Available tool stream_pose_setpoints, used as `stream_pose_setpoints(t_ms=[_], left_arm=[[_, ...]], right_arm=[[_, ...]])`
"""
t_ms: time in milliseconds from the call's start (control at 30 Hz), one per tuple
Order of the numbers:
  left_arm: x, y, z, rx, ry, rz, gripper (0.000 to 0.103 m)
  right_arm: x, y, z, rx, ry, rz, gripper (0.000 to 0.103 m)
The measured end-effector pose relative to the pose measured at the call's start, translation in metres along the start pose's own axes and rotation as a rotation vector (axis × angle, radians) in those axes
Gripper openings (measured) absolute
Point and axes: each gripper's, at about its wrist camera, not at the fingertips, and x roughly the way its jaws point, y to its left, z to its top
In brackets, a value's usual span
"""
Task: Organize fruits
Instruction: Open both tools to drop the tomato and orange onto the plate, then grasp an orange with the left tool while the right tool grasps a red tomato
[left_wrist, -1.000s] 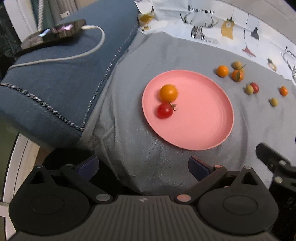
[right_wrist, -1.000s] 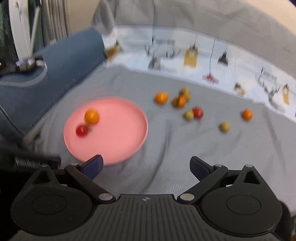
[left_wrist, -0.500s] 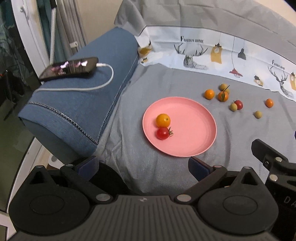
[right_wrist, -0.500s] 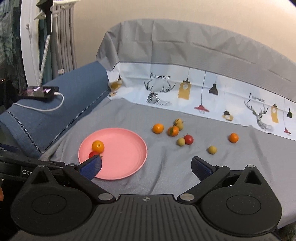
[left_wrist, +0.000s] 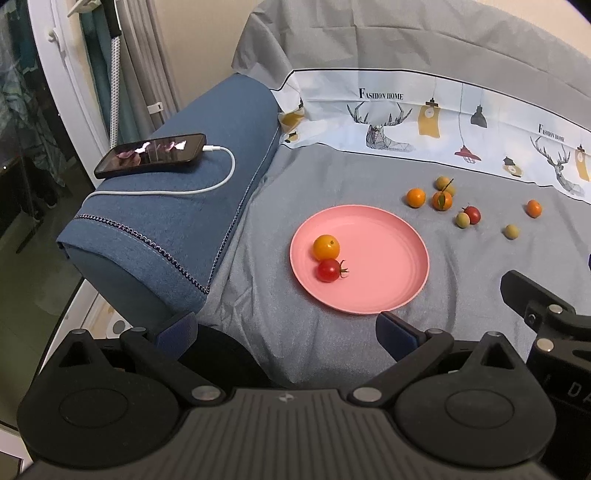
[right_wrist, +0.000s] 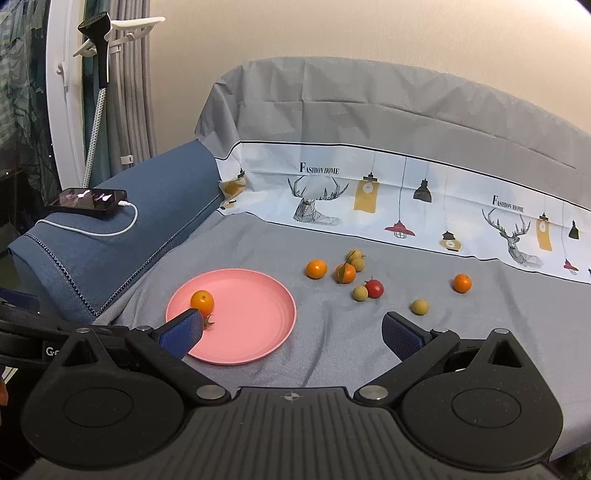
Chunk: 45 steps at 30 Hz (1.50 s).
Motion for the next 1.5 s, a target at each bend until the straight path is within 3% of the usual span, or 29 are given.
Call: stream_pose_setpoints(t_ms=[1067,1500], left_arm=[[0.03,-0.009,0.002,0.042,0.09,0.002,0.103],[0.059,-0.043,0.04,0.09,0.127,-0.018,0.103]], right_arm=[[0.032,-0.005,-0.008,0.039,0.107,0.022,0.102],[0.059,-0.045,-0.011,0.126,0.113,-0.03,0.102]])
